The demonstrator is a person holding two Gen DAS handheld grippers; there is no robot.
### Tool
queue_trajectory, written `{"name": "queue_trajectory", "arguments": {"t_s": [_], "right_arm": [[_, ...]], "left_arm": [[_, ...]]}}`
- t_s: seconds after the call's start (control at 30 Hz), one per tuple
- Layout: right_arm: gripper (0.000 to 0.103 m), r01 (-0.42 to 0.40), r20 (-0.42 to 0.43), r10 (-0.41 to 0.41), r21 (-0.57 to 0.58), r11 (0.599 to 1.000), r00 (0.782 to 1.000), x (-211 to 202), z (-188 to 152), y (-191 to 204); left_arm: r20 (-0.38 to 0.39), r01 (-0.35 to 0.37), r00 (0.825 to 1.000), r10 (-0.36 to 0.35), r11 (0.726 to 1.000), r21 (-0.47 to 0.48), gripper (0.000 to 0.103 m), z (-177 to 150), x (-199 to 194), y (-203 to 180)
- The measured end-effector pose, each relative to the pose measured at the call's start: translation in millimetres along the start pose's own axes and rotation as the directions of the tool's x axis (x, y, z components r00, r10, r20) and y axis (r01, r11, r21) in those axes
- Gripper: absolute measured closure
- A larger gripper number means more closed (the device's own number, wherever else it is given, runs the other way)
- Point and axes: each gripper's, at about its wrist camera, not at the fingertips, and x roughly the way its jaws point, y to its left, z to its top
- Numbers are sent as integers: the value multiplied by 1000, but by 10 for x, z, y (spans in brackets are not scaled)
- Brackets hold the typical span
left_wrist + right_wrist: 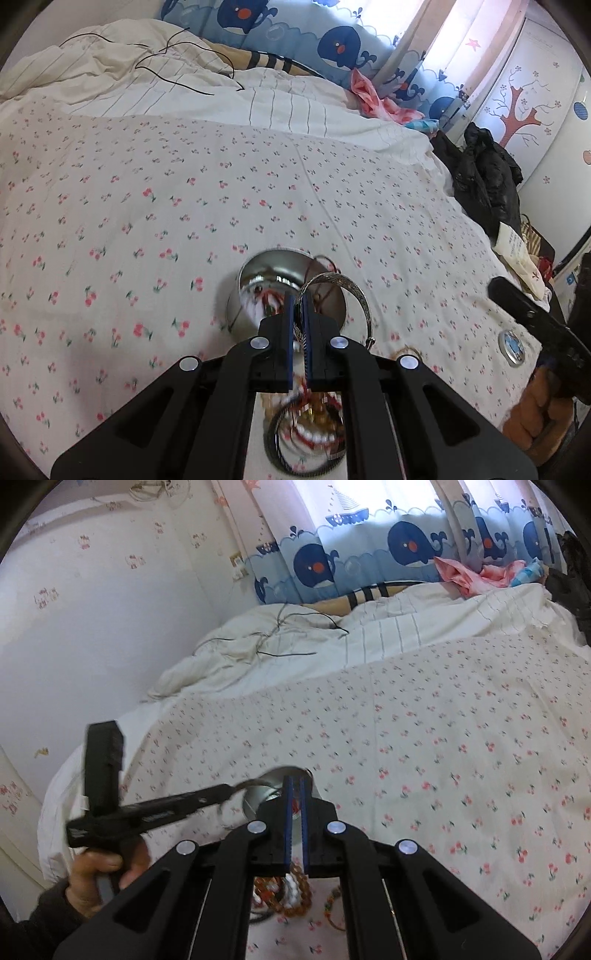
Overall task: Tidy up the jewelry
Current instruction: 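Carry both bracelets over the silver tin and open both tools to release them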
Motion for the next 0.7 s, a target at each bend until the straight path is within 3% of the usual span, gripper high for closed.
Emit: {"name": "queue_trajectory", "arguments": {"t_s": [0.07, 0.17, 0.2, 0.23, 0.27, 0.37, 0.43, 0.47, 0.53, 0.6, 0.7], "right_arm": [[98, 4, -12, -4, 3, 1000, 1000, 6, 40, -38], [98, 51, -134, -52, -11, 999, 990, 130, -34, -167], [87, 75, -180, -76, -13, 997, 981, 190, -97, -244], [50, 106, -223, -104, -7, 994, 969, 257, -171, -336], [36, 142, -244, -138, 0, 990, 960, 302, -240, -411], [33, 205, -335, -193, 1, 979, 922, 483, -468, -613], [36, 244, -372, -237, -29, 969, 898, 594, -577, -659], [43, 242, -390, -241, -46, 969, 889, 647, -620, -643], [87, 240, -433, -261, -104, 965, 863, 766, -729, -584], [99, 225, -416, -258, -129, 966, 872, 746, -732, -499], [99, 196, -316, -220, -109, 975, 923, 539, -566, -396]], "left_arm": [[-2, -3, 1000, 3, 1000, -5, 99, 67, 85, 11], [-8, -3, 1000, 3, 1000, -20, 99, 97, 161, 54], [-11, -3, 1000, 3, 1000, -24, 99, 95, 171, 67], [-12, -4, 1000, 4, 1000, -27, 99, 94, 178, 85], [-12, -5, 1000, 5, 1000, -30, 99, 96, 181, 95], [-6, 2, 1000, -2, 999, -36, 99, 111, 167, 101], [-5, 3, 1000, -4, 999, -35, 99, 118, 170, 90], [-7, 4, 1000, -4, 999, -34, 99, 116, 179, 80], [-11, 2, 1000, -2, 1000, -31, 99, 100, 191, 69], [-14, -1, 1000, 0, 1000, -30, 99, 90, 200, 65], [-12, -9, 1000, 8, 999, -32, 99, 95, 201, 79]]}}
